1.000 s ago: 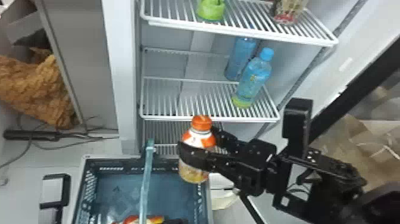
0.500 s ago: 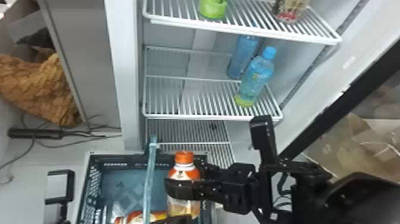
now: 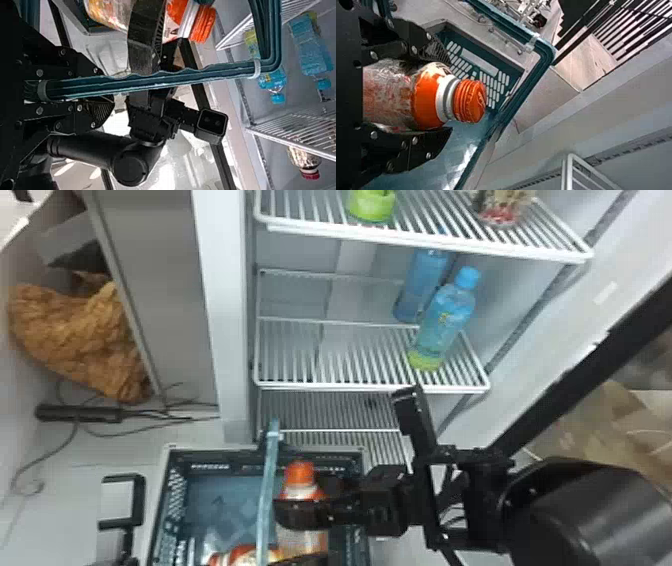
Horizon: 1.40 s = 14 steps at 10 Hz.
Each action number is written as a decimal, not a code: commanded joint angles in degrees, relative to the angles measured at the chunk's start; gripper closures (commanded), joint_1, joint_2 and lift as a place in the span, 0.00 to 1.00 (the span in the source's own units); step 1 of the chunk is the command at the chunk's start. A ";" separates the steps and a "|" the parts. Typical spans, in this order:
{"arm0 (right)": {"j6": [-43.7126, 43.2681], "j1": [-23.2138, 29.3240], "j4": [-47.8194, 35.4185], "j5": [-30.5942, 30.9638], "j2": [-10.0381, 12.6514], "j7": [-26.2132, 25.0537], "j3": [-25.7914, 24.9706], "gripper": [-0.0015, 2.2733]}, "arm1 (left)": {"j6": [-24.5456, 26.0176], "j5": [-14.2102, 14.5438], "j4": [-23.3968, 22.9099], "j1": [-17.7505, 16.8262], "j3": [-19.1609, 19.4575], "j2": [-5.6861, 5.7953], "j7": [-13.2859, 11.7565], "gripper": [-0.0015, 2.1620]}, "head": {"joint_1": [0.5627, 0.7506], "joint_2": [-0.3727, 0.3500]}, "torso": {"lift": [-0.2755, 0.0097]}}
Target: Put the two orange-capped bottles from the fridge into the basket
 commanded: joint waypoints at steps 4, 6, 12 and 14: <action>-8.14 0.78 -5.48 6.44 0.28 -0.01 -0.72 0.04 | 0.24 -0.05 0.00 0.35 0.33 -0.09 -0.02 0.56 | 0.70 0.24 | 0.14; -18.54 4.86 -7.59 5.41 1.51 -2.91 -3.00 0.04 | 0.10 -0.28 0.00 0.07 0.21 -0.09 -0.02 0.56 | 0.70 0.24 | 0.14; -58.62 17.51 -6.60 6.21 7.49 -13.54 -11.00 0.05 | 0.10 -1.20 -0.14 -0.21 -0.25 0.09 -0.02 0.56 | 0.70 0.13 | 0.14; -66.50 21.59 -5.48 5.98 9.51 -18.29 -12.60 0.05 | -0.19 -1.31 -0.28 -0.35 -0.36 0.18 0.42 0.56 | 0.70 0.03 | 0.14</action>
